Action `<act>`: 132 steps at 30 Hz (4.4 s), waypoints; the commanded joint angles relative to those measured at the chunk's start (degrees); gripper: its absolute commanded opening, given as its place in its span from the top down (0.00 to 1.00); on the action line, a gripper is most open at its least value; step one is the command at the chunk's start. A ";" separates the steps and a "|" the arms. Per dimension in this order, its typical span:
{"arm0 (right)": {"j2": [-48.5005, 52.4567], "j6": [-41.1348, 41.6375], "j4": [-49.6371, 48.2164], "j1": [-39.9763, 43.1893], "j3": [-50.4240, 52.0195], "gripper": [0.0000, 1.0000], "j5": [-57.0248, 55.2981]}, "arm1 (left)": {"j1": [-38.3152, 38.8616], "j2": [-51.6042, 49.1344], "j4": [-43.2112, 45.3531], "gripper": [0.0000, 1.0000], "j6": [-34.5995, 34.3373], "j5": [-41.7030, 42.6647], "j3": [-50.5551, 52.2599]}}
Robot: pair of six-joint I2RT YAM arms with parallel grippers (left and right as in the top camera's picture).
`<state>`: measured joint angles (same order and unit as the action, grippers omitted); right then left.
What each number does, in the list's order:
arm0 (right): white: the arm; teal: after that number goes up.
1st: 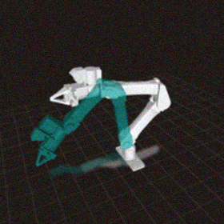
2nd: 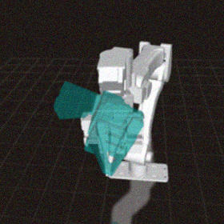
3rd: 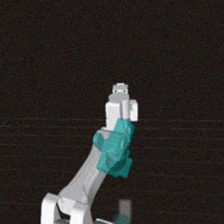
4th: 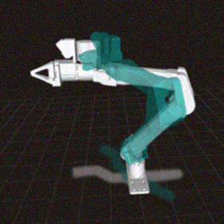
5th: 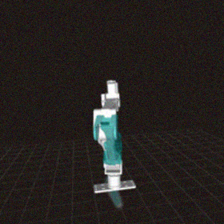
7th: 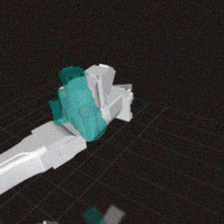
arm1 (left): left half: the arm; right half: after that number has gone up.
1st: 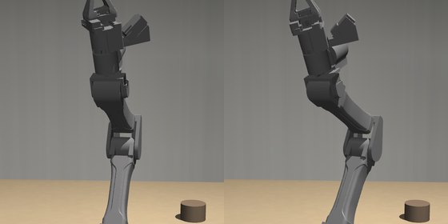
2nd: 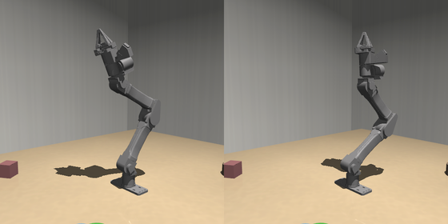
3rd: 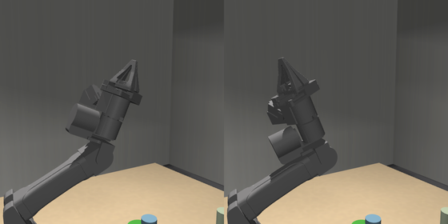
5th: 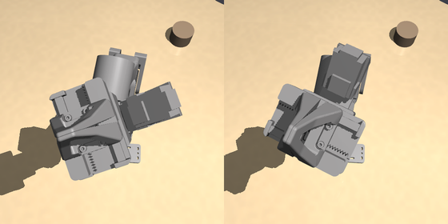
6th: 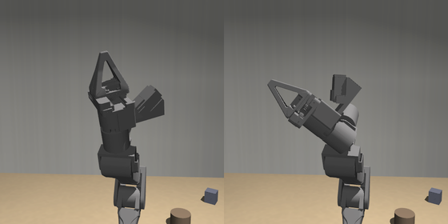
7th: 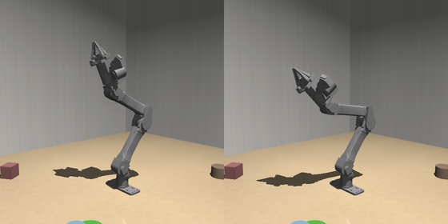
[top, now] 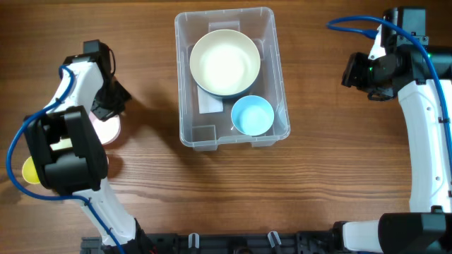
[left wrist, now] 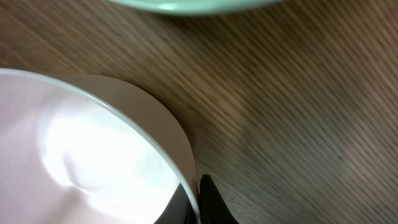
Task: Pack container
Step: 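Grasp the pink bowl rim with the left gripper, then place the pink bowl into the light blue bowl in the bin, then move left gripper to the mint bowl and grasp its rim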
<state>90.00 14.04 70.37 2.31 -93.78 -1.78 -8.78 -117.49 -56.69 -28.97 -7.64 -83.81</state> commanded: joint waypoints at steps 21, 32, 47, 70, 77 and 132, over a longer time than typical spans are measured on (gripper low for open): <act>-0.35 -0.33 0.94 -0.02 0.48 0.41 0.31 | 46.95 17.94 2.01 0.96 -17.40 3.96 -14.88; -0.35 -0.31 1.16 -0.02 0.48 0.41 0.31 | 53.42 3.28 6.16 0.96 -22.71 5.05 -14.88; -0.35 -0.33 1.20 -0.02 0.48 0.41 0.26 | 52.54 2.97 6.71 0.36 -22.45 8.04 -14.88; -0.35 -0.35 1.29 -0.02 0.48 0.41 0.26 | 47.65 6.78 8.04 0.96 -7.96 8.11 -14.78; -0.35 -0.39 1.29 -0.02 0.48 0.41 0.26 | 48.04 2.69 12.00 0.96 -2.89 12.39 -14.78; -0.35 -0.55 1.62 -0.02 0.48 0.34 0.09 | 2.16 16.44 6.49 0.48 0.28 -3.82 -14.78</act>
<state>90.00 13.89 71.83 2.31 -93.78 -1.76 -2.48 -96.03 -49.93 -29.34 -10.94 -98.96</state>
